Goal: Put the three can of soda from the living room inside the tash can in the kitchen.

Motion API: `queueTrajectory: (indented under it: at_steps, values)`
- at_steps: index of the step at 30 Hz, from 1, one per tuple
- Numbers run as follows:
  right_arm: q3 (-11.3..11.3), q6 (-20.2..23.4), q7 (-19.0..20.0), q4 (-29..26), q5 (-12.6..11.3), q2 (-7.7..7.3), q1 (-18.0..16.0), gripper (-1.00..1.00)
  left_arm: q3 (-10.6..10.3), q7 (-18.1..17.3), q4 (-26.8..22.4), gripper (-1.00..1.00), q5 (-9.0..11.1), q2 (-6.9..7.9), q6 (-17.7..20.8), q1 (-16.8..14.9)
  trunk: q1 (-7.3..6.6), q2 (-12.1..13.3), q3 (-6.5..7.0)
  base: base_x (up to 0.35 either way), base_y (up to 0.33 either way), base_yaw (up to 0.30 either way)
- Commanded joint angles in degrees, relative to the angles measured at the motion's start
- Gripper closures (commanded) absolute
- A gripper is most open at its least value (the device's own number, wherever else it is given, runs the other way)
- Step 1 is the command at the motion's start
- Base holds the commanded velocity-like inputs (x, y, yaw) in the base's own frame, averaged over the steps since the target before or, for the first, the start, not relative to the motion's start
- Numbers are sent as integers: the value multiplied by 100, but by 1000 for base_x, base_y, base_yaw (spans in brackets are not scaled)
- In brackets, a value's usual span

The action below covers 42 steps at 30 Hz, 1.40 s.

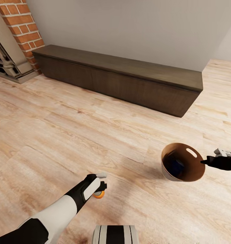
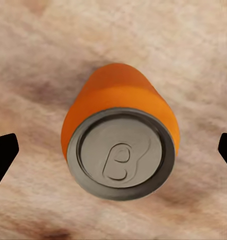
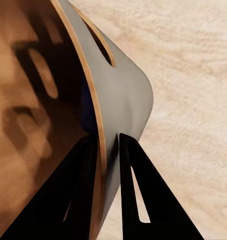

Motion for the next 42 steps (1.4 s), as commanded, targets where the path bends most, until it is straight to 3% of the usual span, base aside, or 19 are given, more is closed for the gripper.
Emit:
queueTrajectory:
  at_steps: [1,10,24,42]
  values:
    - [0,45,24,-4,-148,0,-6,100,0,0,-1,-100,-1,1,0,0,1,-2,-22,0,0,0]
    - [-1,45,25,-13,-144,0,-8,100,-1,0,-3,-100,-1,1,0,-1,25,-14,-222,0,0,0]
    - [-6,45,25,-47,-144,0,-6,100,-6,3,-10,-100,-1,1,-102,33,25,-14,-222,0,0,0]
    - [-8,45,25,-50,-153,0,-8,100,-12,-362,94,-100,-9,42,-271,43,25,-14,-222,0,0,0]
